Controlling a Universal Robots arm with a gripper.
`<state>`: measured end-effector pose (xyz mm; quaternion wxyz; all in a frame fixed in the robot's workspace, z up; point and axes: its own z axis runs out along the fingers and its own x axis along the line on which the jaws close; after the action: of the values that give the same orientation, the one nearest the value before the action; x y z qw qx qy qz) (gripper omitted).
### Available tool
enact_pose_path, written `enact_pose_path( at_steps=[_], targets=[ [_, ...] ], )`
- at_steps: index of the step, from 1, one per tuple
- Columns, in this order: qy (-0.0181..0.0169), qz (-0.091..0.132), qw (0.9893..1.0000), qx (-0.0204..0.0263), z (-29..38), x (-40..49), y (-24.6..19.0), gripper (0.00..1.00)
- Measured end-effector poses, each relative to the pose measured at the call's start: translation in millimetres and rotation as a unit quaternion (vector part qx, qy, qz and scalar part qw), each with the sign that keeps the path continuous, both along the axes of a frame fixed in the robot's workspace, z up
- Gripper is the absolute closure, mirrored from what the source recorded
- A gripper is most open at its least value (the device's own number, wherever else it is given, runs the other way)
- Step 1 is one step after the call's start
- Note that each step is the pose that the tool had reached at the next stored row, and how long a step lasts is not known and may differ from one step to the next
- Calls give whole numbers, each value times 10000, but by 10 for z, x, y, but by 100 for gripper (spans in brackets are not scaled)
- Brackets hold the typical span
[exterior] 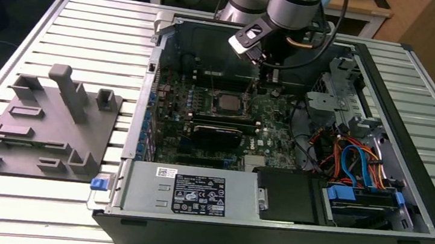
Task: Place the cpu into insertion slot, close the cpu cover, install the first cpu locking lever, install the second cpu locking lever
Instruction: 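Close the cpu cover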
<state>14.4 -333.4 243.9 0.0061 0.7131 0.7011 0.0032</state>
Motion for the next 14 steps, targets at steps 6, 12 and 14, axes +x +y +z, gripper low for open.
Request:
enact_pose_path(
  at_steps=[6,12,14],
  targets=[
    [0,1,10000,0,-1,-25,0,90],
    [0,1,10000,0,-3,-62,0,90],
    [0,1,10000,0,-3,-76,0,90]
  ],
)
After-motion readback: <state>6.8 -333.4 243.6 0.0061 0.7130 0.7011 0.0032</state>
